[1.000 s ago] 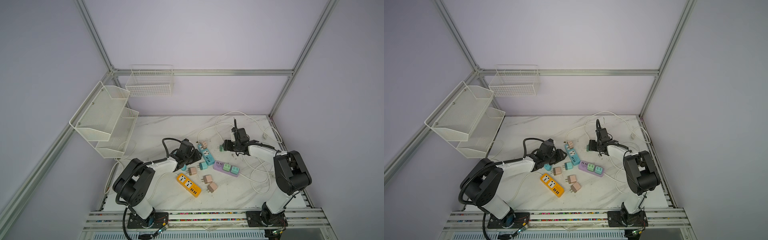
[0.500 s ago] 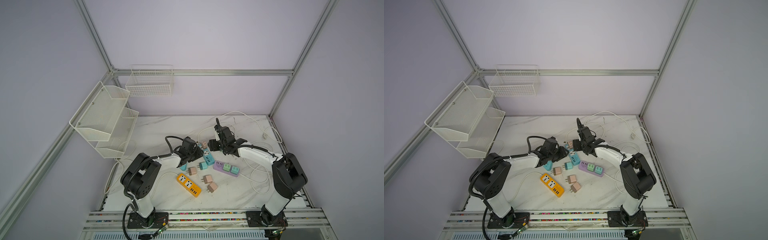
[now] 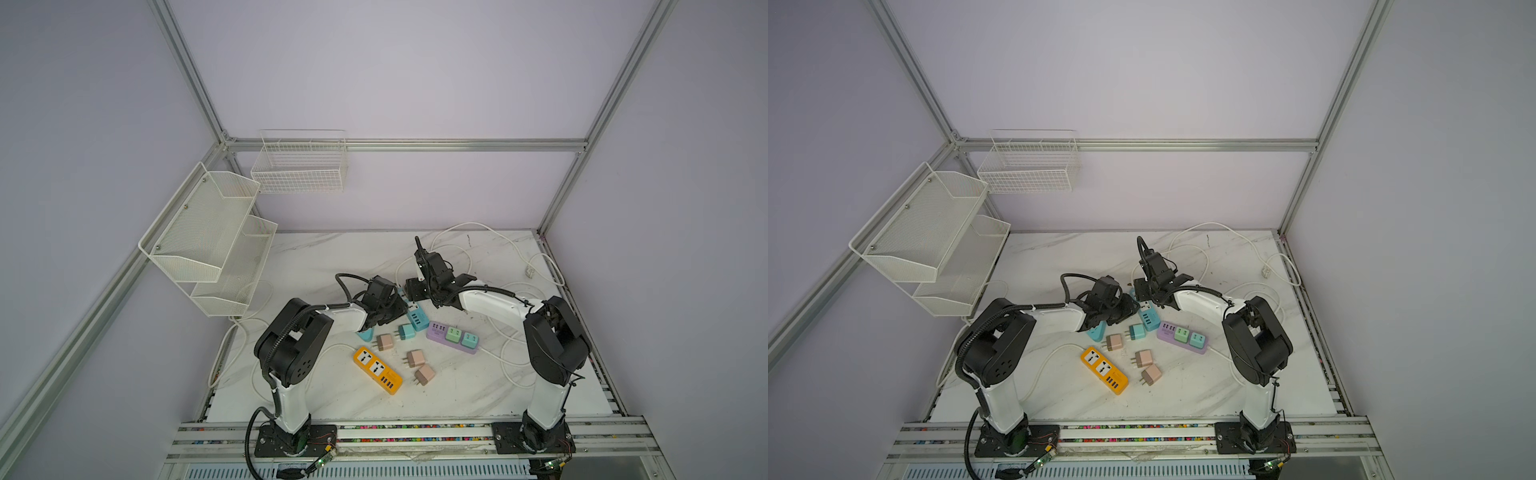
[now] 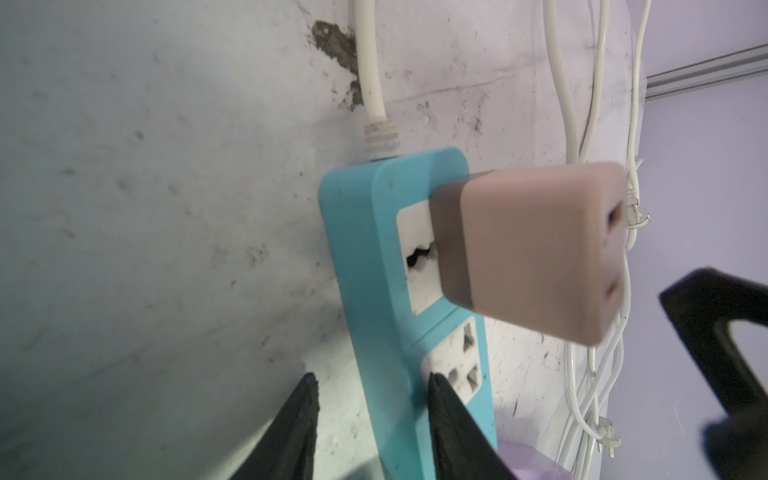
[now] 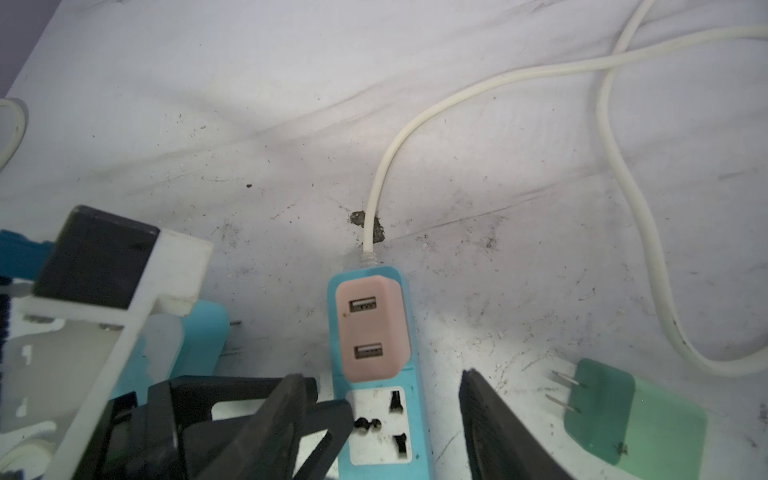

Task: Pull the plug off the socket
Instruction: 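Move the right gripper to the pink adapter on the long teal strip, then close the right gripper on the pink adapter while the left holds the strip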

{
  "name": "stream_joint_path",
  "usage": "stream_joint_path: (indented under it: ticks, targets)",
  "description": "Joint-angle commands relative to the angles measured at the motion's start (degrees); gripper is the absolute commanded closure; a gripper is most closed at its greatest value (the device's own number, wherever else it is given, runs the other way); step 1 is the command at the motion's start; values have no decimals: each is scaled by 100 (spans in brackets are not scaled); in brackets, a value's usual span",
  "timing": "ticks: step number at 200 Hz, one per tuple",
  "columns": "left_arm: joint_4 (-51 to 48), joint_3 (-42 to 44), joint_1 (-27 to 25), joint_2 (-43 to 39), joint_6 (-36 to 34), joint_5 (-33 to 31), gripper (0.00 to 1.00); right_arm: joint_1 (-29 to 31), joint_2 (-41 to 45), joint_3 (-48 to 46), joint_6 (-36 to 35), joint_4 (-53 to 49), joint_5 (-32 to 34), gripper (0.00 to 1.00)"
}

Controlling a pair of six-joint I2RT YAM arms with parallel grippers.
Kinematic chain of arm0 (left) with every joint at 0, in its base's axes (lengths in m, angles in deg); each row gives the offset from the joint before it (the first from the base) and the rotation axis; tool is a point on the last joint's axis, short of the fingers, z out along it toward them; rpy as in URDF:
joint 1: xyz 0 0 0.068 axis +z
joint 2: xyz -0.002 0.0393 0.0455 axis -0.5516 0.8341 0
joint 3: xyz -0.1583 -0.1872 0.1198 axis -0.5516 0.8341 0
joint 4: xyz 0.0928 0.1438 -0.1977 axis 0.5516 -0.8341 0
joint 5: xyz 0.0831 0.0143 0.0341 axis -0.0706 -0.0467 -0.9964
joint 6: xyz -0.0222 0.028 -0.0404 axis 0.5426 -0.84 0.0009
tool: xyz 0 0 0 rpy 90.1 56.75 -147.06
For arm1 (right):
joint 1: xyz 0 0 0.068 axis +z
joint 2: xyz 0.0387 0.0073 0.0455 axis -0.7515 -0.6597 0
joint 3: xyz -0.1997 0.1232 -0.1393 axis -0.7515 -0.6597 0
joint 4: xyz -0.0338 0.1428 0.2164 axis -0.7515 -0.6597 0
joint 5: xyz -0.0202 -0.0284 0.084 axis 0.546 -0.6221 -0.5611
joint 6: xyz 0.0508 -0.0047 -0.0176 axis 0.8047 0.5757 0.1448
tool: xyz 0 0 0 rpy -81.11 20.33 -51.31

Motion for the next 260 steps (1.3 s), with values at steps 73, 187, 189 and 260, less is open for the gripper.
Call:
stream_joint_path:
  ticks: [73,187,189,260]
  targets:
    - [360,-108,15,99,159,165,63,45,-685,498,-125,-184,46,46]
    - [473,241,-77,76,225,76,64,61,-1170,707,-240,-175,-125,58]
    - [477,241,-81,79,225,82,64,62,-1174,707,-243,-176,-129,59]
    - [496,402,-187,77,275,51,64,98,-1239,811,-332,-347,-70,72]
